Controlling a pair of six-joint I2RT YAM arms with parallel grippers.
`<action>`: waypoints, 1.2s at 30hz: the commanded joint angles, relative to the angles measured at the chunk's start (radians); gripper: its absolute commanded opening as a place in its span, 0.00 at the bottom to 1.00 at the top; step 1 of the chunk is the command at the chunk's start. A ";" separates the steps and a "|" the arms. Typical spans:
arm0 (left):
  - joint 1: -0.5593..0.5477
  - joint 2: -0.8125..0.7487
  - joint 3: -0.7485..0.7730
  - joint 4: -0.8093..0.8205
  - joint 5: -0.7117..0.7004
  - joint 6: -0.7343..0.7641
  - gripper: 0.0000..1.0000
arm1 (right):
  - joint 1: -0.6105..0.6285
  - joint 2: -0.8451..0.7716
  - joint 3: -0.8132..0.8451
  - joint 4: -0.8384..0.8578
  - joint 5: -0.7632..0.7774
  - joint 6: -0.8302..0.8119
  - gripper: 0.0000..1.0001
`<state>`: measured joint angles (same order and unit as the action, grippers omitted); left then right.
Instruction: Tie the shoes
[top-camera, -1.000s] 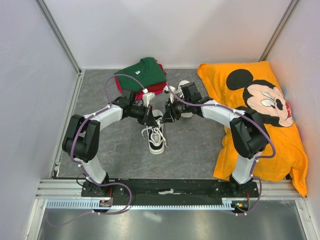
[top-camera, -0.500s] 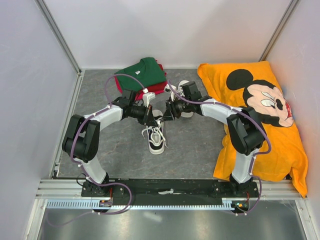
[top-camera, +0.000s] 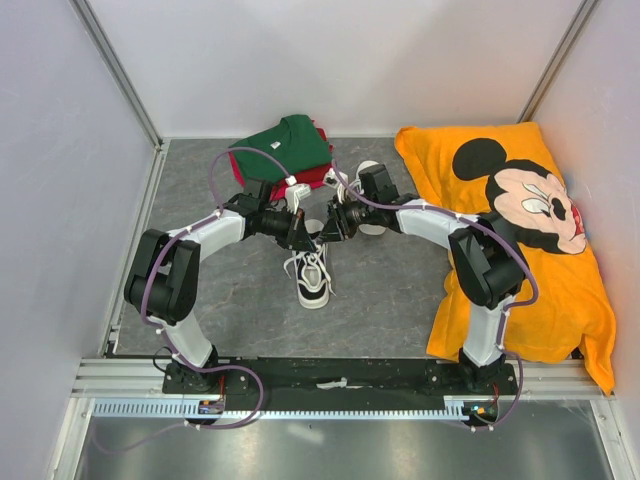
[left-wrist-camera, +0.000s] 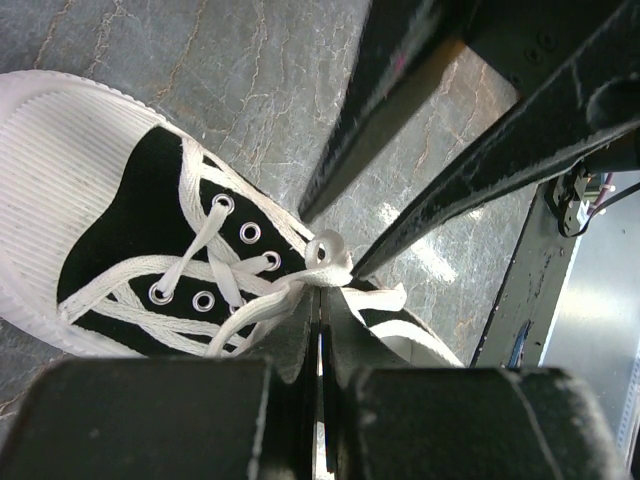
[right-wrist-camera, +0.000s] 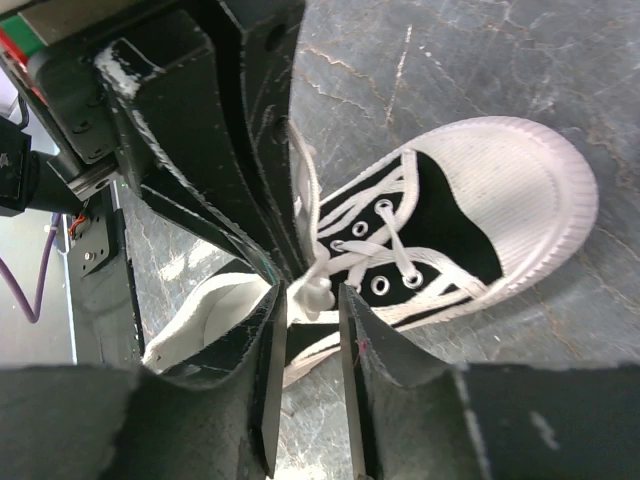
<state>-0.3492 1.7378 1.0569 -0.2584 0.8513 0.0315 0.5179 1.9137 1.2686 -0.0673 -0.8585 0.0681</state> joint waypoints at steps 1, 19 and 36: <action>-0.001 -0.034 0.002 0.038 0.035 0.027 0.02 | 0.010 0.015 0.032 0.034 -0.027 0.002 0.32; 0.001 -0.030 -0.005 0.036 0.034 0.048 0.02 | -0.013 0.027 0.041 0.107 -0.036 0.217 0.30; 0.004 -0.030 -0.005 0.038 0.034 0.047 0.01 | -0.019 0.053 0.032 0.084 -0.031 0.282 0.26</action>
<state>-0.3489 1.7378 1.0565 -0.2554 0.8597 0.0433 0.4976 1.9537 1.2758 0.0040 -0.8646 0.3412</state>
